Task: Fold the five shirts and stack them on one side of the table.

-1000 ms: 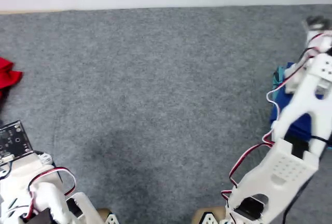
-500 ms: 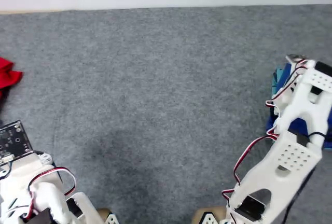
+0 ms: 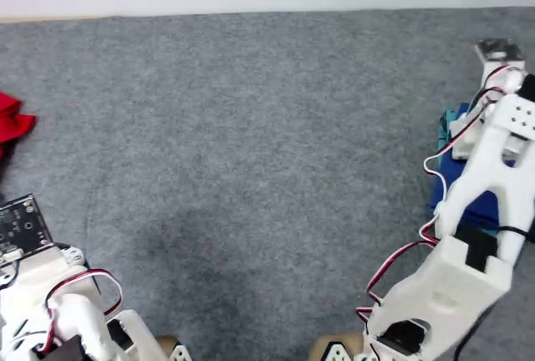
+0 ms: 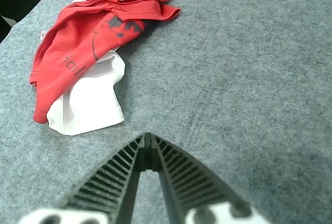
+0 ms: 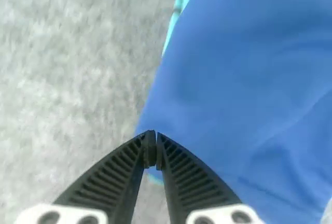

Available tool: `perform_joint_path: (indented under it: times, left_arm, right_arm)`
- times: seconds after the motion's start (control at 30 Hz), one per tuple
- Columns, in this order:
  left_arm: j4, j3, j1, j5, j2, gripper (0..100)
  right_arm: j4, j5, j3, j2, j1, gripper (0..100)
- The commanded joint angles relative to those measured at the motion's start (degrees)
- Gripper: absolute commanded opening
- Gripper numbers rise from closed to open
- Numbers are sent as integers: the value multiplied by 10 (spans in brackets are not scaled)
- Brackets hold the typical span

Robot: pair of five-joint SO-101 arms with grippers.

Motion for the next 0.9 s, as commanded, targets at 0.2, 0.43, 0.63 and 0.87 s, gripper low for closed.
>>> perform_joint_path:
  times: [0.2, 0.43, 0.63, 0.87]
  left_arm:
    - [-11, 1, 2, -39, -4, 4]
    - [-11, 1, 1, -47, -4, 4]
    - [-11, 1, 1, -47, -4, 4]
    - [-11, 1, 1, -47, -4, 4]
  right_arm:
    - [-125, -2, -6, 130, -2, 9]
    - [-141, -1, -10, 183, -2, 9]
    - [-92, -4, -88, 116, -6, 9]
    - [-146, -2, -115, 129, -5, 9]
